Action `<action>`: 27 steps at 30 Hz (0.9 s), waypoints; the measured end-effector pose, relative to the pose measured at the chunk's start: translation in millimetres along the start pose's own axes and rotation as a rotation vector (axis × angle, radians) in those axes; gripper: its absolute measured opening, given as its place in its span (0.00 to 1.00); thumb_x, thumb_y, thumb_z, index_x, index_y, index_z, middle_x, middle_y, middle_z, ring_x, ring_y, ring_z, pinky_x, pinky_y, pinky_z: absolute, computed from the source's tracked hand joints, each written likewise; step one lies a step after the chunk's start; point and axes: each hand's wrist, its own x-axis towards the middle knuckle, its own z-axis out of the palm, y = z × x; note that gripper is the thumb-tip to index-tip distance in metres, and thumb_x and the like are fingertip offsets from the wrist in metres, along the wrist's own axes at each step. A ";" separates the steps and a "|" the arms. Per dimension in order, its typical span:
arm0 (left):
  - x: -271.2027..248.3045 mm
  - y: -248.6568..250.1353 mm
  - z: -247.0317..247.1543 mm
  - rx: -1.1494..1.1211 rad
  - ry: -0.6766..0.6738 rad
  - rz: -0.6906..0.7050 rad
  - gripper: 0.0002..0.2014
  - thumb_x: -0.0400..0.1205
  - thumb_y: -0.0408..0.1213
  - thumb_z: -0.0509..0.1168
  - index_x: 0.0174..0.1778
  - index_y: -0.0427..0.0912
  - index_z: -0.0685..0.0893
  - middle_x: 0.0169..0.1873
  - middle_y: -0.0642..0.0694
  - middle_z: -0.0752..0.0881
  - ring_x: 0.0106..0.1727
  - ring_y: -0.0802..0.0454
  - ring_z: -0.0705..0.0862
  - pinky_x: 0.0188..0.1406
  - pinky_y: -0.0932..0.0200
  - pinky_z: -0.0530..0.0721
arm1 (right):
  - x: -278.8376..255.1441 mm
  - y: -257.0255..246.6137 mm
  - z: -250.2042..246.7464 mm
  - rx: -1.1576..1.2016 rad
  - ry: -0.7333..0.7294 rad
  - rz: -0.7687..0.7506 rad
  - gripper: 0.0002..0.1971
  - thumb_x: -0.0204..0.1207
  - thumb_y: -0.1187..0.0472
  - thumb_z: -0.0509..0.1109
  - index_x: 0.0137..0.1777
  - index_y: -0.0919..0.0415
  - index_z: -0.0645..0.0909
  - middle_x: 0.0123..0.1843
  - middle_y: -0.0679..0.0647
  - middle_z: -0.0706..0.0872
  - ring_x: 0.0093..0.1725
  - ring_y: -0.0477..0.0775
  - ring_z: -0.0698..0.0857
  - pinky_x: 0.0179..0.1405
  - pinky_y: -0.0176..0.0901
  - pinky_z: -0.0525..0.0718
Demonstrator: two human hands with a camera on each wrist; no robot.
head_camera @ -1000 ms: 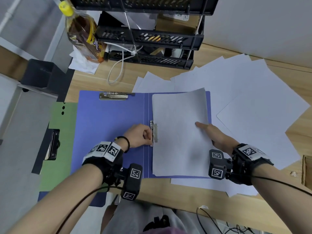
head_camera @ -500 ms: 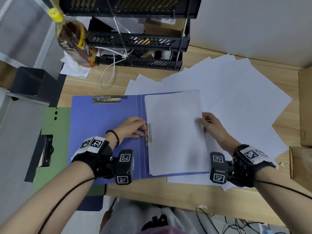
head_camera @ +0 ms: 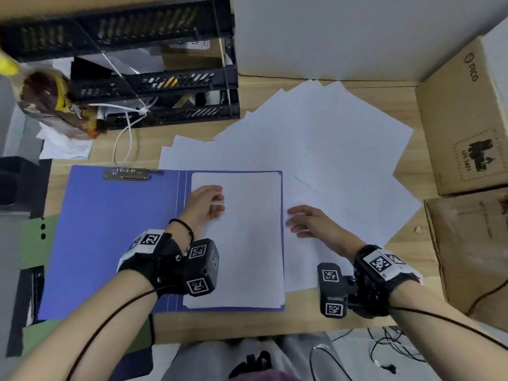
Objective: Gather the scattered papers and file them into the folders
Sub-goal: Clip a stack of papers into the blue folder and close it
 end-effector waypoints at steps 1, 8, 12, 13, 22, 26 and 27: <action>0.1 3.9 9.7 0.004 -0.037 -0.012 0.07 0.85 0.34 0.60 0.47 0.43 0.83 0.37 0.45 0.83 0.30 0.49 0.82 0.28 0.60 0.82 | -1.7 0.0 -8.5 0.002 0.008 -0.001 0.12 0.85 0.63 0.61 0.66 0.60 0.78 0.53 0.57 0.88 0.49 0.54 0.84 0.55 0.45 0.83; 19.8 32.8 70.4 0.117 -0.209 -0.013 0.14 0.86 0.49 0.57 0.51 0.45 0.84 0.49 0.46 0.84 0.42 0.49 0.83 0.42 0.55 0.82 | -1.6 4.5 -103.8 0.038 0.367 -0.119 0.10 0.83 0.66 0.64 0.61 0.59 0.81 0.52 0.55 0.85 0.52 0.54 0.80 0.46 0.39 0.79; 40.5 37.1 86.8 0.274 -0.151 0.186 0.27 0.85 0.58 0.54 0.79 0.51 0.68 0.77 0.54 0.70 0.74 0.57 0.71 0.77 0.53 0.65 | 12.9 4.9 -158.1 -0.091 0.575 -0.170 0.22 0.82 0.59 0.68 0.76 0.58 0.73 0.75 0.55 0.76 0.74 0.54 0.73 0.75 0.50 0.72; 43.7 38.9 88.4 0.271 -0.152 0.220 0.31 0.84 0.63 0.52 0.82 0.56 0.62 0.80 0.59 0.64 0.79 0.60 0.64 0.81 0.52 0.57 | 20.1 4.0 -165.1 -0.109 0.574 -0.182 0.25 0.82 0.57 0.69 0.78 0.59 0.70 0.79 0.55 0.72 0.78 0.54 0.69 0.79 0.53 0.68; 62.6 68.9 118.7 0.206 -0.213 0.159 0.24 0.85 0.62 0.49 0.66 0.55 0.80 0.69 0.55 0.81 0.68 0.52 0.79 0.65 0.52 0.78 | 75.6 -8.6 -131.5 -0.632 0.417 -0.323 0.20 0.79 0.59 0.67 0.70 0.60 0.80 0.81 0.62 0.70 0.84 0.59 0.63 0.81 0.52 0.62; 66.6 76.7 140.1 0.303 -0.158 0.140 0.25 0.83 0.63 0.53 0.70 0.54 0.79 0.63 0.53 0.83 0.59 0.50 0.83 0.59 0.55 0.78 | 80.2 -24.6 -136.5 -0.617 0.379 -0.324 0.20 0.79 0.61 0.67 0.71 0.61 0.79 0.70 0.63 0.79 0.71 0.61 0.77 0.64 0.39 0.70; 70.0 78.1 143.6 0.345 -0.139 0.149 0.26 0.84 0.60 0.55 0.73 0.51 0.76 0.64 0.50 0.82 0.60 0.49 0.82 0.60 0.55 0.78 | 84.0 -33.0 -143.3 -0.564 0.409 -0.326 0.20 0.79 0.61 0.68 0.70 0.62 0.79 0.67 0.63 0.80 0.68 0.62 0.78 0.61 0.38 0.70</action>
